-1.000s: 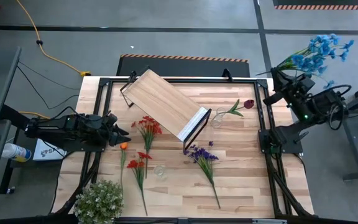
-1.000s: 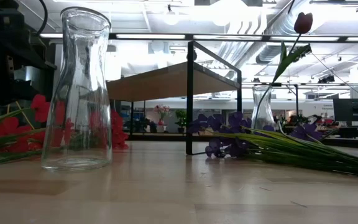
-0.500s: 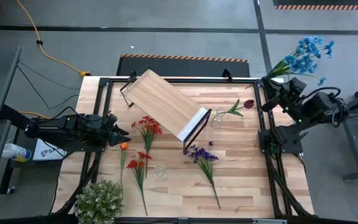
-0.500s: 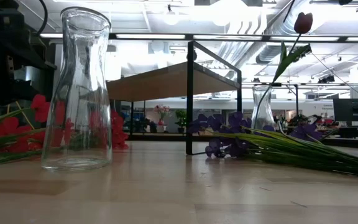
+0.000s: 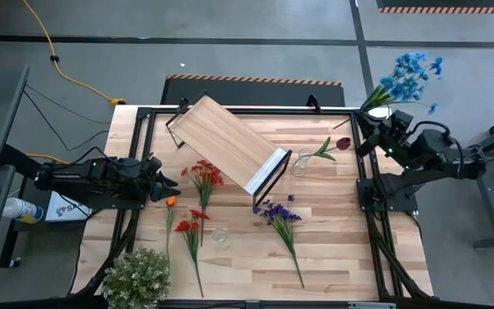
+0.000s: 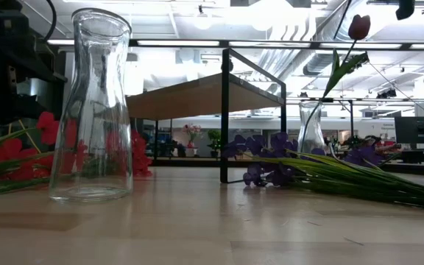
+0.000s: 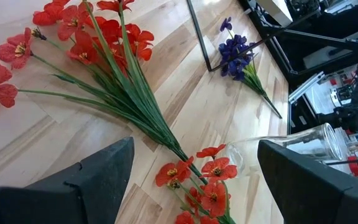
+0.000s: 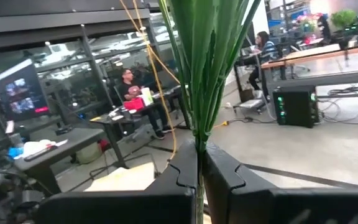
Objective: Pick and place flowers into a vace then onto a shelf
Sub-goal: Put the blue flowers into the top transparent vase
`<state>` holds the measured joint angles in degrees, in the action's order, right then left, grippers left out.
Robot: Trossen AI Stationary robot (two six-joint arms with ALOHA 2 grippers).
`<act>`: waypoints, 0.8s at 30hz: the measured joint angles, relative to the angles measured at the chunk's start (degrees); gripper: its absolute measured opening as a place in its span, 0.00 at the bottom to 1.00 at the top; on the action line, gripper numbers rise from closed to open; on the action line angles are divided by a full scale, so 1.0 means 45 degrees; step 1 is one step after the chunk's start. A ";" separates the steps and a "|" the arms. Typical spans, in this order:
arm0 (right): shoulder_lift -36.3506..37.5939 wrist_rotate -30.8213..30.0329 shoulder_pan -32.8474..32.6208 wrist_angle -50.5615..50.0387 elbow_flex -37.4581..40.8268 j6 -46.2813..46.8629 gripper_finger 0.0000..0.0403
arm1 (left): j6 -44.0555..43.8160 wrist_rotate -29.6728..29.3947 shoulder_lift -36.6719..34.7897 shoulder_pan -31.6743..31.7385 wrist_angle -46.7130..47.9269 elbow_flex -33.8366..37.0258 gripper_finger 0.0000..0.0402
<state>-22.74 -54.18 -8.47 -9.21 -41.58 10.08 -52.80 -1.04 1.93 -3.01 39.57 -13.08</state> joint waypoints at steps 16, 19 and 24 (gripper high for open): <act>0.0004 0.4617 0.3739 -0.1579 0.0000 0.1818 0.00 | 0.0000 -0.0005 0.0000 0.0000 0.0000 0.0000 0.94; 0.0000 0.5380 0.4353 -0.2083 0.0000 0.2192 0.00 | 0.0000 -0.0005 0.0000 0.0000 0.0000 -0.0002 0.94; -0.0010 0.6607 0.5480 -0.2654 0.0000 0.2465 0.00 | 0.0000 -0.0010 0.0000 0.0000 0.0000 0.0000 0.94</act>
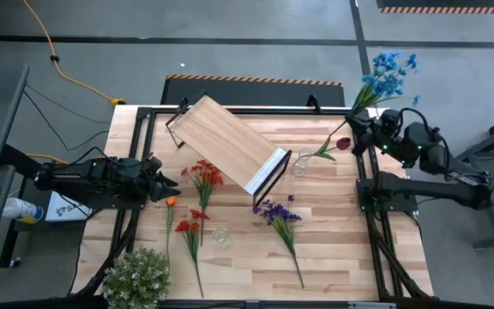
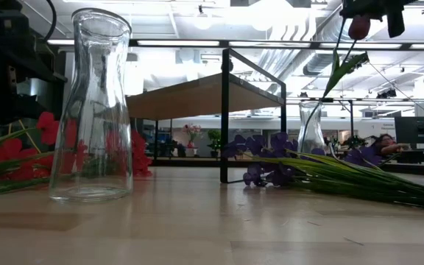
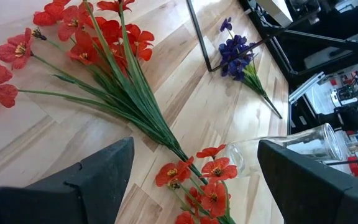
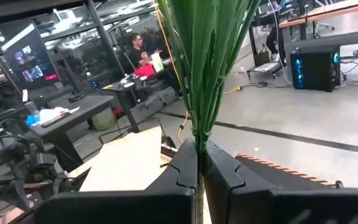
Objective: Pick and place flowers into a vace then onto a shelf
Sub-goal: Put the blue flowers into the top transparent vase
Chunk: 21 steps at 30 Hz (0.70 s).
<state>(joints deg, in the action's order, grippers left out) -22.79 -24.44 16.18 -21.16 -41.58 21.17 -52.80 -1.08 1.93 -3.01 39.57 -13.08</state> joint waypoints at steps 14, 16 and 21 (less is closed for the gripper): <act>-0.0103 0.4771 0.3264 0.1520 0.1340 0.0923 0.00 | 0.0000 -0.0005 0.0000 0.0000 0.0000 0.0000 0.94; -0.0283 0.5525 0.3686 0.2254 0.1840 0.1146 0.00 | -0.0003 -0.0006 0.0000 0.0000 0.0000 -0.0001 0.94; -0.0948 0.7373 0.4933 0.3558 0.2465 0.1345 0.00 | -0.0044 -0.0005 0.0000 0.0000 0.0000 0.0000 0.94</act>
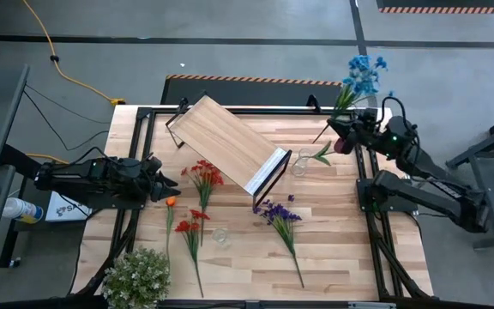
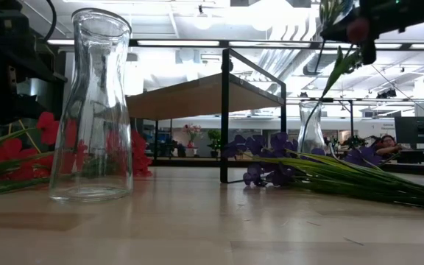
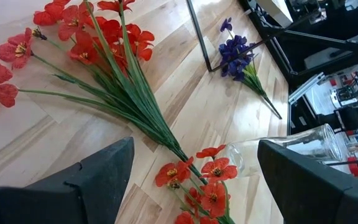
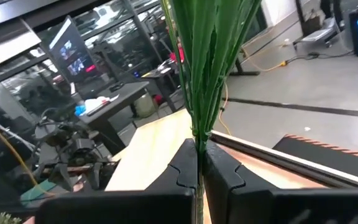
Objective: Pick and place flowers into a vace then onto a shelf
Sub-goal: Put the blue flowers into the top transparent vase
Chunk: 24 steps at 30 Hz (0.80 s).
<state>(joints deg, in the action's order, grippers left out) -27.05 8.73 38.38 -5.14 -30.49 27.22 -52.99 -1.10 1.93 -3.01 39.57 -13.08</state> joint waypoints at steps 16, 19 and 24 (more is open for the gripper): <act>-0.1961 0.6466 0.3833 0.4357 -0.0070 0.2449 0.00 | -0.0010 0.0003 0.0003 0.0000 -0.0003 0.0000 0.94; -0.1962 0.6847 0.4021 0.4775 -0.0070 0.2774 0.00 | -0.0010 0.0005 0.0004 0.0000 0.0000 0.0000 0.94; -0.2250 0.7118 0.4426 0.4338 -0.0070 0.2361 0.00 | -0.0010 0.0005 0.0000 0.0000 -0.0003 0.0000 0.94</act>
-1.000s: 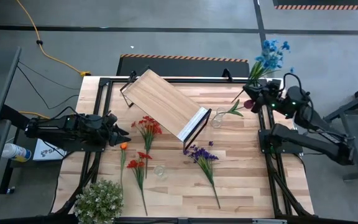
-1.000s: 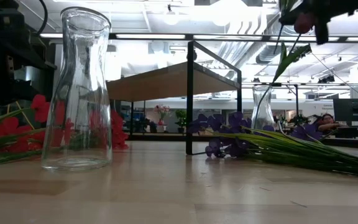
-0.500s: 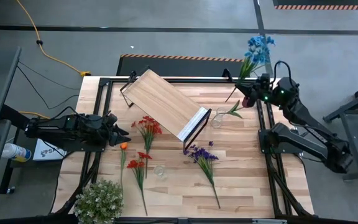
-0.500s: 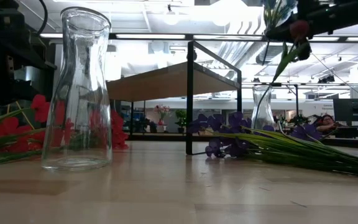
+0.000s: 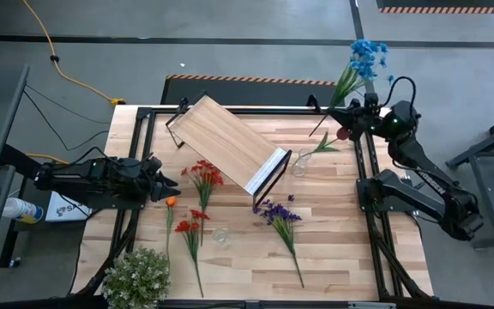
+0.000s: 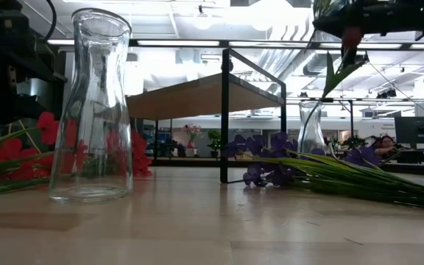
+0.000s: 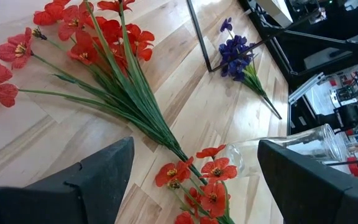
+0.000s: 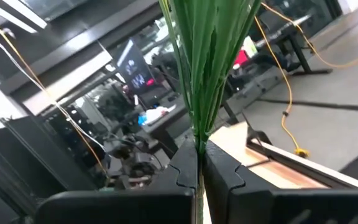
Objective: Pick and place flowers into a vace then onto a shelf
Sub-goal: Put the blue flowers into the top transparent vase
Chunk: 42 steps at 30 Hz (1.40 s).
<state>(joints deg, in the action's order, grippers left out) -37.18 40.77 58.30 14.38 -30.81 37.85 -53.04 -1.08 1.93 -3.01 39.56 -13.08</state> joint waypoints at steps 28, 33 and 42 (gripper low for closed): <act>-0.2955 0.2712 0.2492 0.2911 0.0000 0.0881 0.00 | -0.0287 0.0000 0.0000 0.0000 -0.0002 -0.0005 0.94; -0.3883 0.2888 0.2454 0.2936 0.0000 0.0652 0.00 | -0.0289 0.0000 0.0003 0.0000 -0.0002 0.0000 0.94; -0.4477 0.3499 0.2442 0.2974 0.0000 0.0291 0.00 | -0.0291 -0.0010 0.0000 0.0000 -0.0002 -0.0005 0.94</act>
<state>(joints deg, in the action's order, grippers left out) -57.32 56.51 69.29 27.76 -30.81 39.16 -54.35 -1.13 1.93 -3.01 39.55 -13.10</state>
